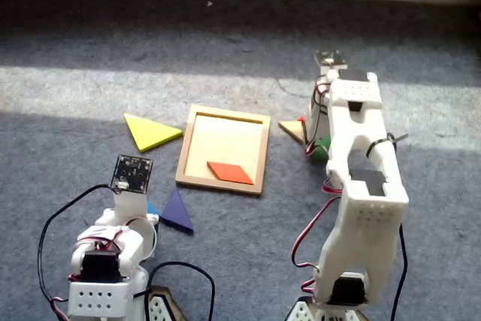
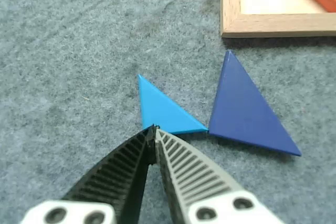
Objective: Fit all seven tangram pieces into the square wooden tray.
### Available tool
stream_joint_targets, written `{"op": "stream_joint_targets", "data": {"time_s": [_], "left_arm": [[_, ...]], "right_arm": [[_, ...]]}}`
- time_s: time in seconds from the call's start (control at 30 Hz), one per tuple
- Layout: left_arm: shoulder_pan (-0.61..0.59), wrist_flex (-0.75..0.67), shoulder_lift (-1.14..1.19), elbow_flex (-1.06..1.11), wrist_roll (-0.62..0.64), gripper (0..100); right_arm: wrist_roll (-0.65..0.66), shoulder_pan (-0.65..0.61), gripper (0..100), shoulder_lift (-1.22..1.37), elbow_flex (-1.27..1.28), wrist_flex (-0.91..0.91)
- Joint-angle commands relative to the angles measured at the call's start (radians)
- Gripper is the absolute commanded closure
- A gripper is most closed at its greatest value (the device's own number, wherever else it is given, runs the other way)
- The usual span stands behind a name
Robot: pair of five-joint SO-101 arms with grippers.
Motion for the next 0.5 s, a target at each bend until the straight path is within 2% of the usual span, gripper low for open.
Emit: {"op": "stream_joint_targets", "data": {"time_s": [0.0,0.23,0.47], "left_arm": [[0.013,0.006,-0.041,0.019,-0.003,99],[0.013,0.006,-0.041,0.019,-0.003,99],[0.013,0.006,-0.041,0.019,-0.003,99]], "right_arm": [[0.008,-0.005,94.7,-0.074,-0.041,0.015],[0.008,-0.047,94.7,-0.234,-0.033,0.108],[-0.017,-0.194,94.7,-0.278,-0.033,0.16]]}}
